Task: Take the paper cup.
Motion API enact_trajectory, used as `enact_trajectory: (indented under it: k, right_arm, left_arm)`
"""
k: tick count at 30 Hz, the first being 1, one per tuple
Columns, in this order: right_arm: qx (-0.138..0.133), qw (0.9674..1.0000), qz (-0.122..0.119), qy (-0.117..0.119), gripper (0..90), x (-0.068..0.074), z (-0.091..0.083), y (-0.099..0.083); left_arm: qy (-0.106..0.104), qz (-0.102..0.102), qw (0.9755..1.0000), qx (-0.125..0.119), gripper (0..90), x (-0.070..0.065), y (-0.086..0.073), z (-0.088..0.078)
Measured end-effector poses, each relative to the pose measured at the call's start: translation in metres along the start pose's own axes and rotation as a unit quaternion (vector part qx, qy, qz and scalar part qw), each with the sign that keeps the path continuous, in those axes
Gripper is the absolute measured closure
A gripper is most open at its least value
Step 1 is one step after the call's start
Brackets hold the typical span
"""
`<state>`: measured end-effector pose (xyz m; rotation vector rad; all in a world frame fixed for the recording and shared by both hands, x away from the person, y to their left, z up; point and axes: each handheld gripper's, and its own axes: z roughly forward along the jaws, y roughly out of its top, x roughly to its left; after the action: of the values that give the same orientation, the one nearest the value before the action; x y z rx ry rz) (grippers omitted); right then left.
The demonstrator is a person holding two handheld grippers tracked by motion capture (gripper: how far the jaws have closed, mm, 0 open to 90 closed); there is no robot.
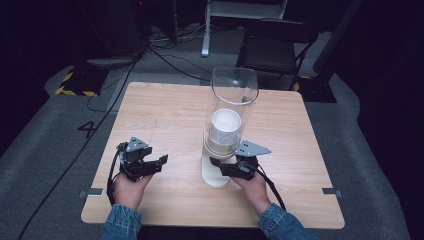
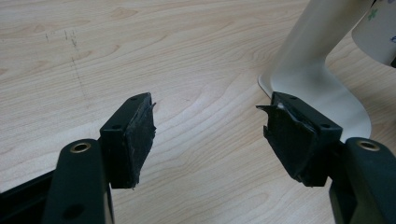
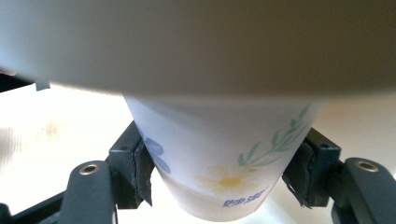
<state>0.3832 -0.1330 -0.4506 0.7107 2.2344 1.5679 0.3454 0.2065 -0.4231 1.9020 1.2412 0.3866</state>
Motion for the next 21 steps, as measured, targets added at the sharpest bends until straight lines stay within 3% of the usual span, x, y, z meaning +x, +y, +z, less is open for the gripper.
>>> enact_trajectory:
  k: [12, 21]
  right_arm:
    - [0.008, 0.9999, -0.008, -0.008, 35.8, 0.000, 0.004, -0.014]
    - [0.022, 0.9998, 0.000, -0.006, 35.8, -0.002, 0.006, -0.024]
  left_arm:
    - [-0.001, -0.003, 1.0000, -0.002, 32.8, 0.000, 0.000, 0.001]
    - [-0.004, -0.002, 1.0000, -0.001, 32.8, -0.001, 0.002, 0.003]
